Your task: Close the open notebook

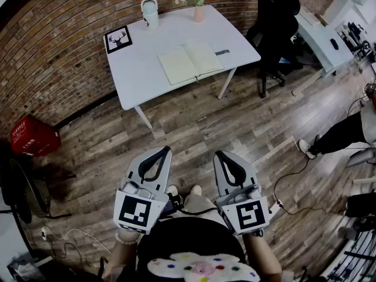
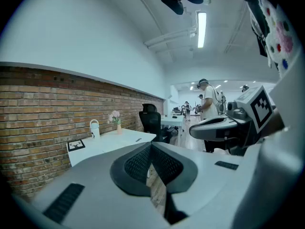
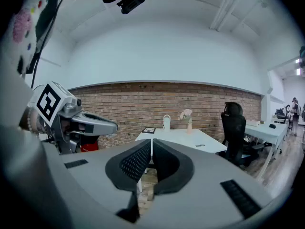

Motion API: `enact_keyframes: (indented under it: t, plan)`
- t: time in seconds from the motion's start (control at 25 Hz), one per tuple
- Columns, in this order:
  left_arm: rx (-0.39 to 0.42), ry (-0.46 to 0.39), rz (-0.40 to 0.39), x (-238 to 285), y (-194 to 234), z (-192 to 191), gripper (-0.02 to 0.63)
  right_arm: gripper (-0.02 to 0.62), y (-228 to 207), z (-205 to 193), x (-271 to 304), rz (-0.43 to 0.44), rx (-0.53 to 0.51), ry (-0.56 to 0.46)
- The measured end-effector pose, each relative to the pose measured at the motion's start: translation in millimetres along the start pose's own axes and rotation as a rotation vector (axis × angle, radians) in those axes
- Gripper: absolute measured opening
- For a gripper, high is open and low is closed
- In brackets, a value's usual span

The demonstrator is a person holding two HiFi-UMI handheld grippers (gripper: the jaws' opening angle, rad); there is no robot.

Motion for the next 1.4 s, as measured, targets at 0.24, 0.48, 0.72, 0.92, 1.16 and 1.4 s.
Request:
enact_keyframes:
  t: [0.24,0.48,0.72,0.92,1.16,1.4]
  plan:
    - [0.002,0.003,0.009,1,0,-4,0.014,0.038,-1,-4,1,0.007,-0.005,-0.003]
    - [0.002,0.004,0.019,6,-2,-3,0.015,0.038,-5,-5,4,0.021,0.000,-0.004]
    - [-0.004,-0.002,0.038,12,-5,0,0.014,0.038,-17,-4,7,0.020,0.047,-0.016]
    - [-0.007,0.000,0.062,18,-11,2,0.015,0.038,-26,-5,8,0.045,0.044,-0.023]
    - [0.000,-0.004,0.091,25,-22,7,0.015,0.038,-42,-10,0,0.047,0.039,-0.031]
    - [0.034,-0.010,0.115,33,-34,7,0.014,0.038,-58,-15,-8,0.056,0.039,-0.049]
Point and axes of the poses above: the fingertips, and each gripper's own axes: x forward along the fingers, y to its left, z out of its top, the point moved 7 cm from there along -x, backward along the fingers, and after that the axes turned 12 degrees about -z, right-handed, at the moved point
